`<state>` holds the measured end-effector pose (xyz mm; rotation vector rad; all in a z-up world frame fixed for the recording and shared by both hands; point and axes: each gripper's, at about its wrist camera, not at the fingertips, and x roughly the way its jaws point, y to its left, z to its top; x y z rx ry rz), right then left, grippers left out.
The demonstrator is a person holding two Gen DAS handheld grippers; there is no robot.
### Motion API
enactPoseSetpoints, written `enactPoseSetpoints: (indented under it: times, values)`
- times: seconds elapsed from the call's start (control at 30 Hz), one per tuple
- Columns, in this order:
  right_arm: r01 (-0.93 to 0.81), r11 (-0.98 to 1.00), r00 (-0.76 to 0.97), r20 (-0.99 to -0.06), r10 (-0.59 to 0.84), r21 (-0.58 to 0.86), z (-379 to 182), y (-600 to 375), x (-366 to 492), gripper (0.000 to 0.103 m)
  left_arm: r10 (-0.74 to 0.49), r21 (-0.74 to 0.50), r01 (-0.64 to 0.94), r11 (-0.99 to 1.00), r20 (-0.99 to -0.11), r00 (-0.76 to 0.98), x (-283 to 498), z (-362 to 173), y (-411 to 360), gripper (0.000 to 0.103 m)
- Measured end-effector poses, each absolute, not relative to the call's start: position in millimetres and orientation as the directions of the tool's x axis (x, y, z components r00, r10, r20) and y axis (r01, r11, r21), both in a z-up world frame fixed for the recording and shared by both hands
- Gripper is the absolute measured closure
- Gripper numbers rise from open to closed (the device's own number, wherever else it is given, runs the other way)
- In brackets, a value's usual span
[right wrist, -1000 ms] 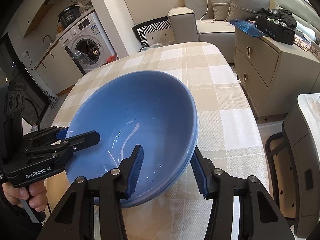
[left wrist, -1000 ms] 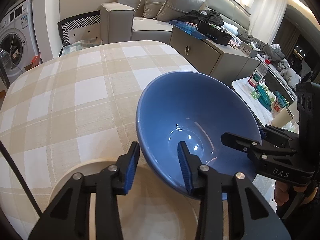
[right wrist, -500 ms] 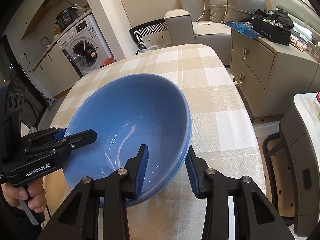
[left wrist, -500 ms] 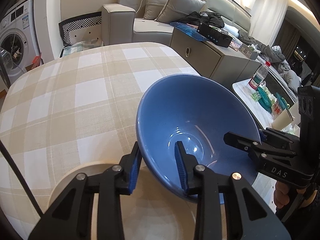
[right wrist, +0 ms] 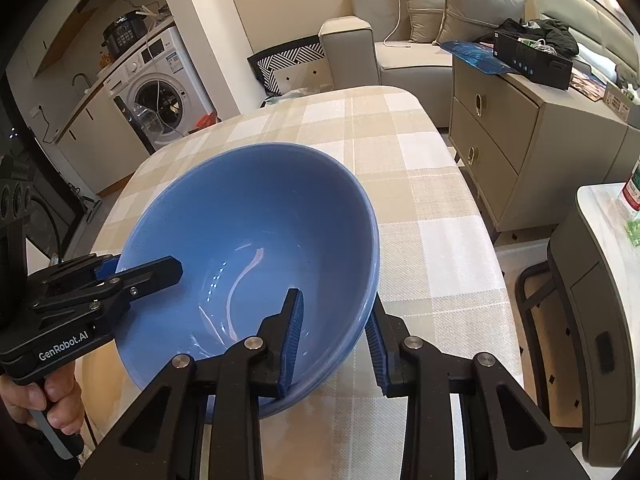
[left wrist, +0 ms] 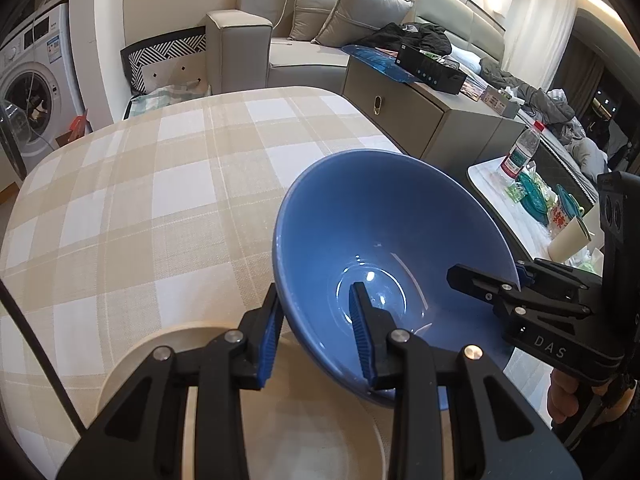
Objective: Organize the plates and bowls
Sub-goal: 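Lift the nested blue bowls with both grippers and carry them over the plates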
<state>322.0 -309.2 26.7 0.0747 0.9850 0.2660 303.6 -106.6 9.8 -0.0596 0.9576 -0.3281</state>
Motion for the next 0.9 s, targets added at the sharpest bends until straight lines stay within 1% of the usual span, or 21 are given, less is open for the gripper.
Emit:
enactPoseSetpoints:
  times: [0.43, 0.9]
  values:
    - [-0.155, 0.974, 0.526, -0.821, 0.221, 0.163, 30, -316, 320, 0.073, -0.309, -0.193, 0.264, 0.945, -0.79, 0.529, 299, 12, -118, 0.071]
    - [-0.161, 0.977, 0.556, -0.805, 0.206, 0.139, 54, -313, 310, 0.073, -0.318, -0.19, 0.276, 0.942, -0.766, 0.558, 289, 34, -117, 0.071]
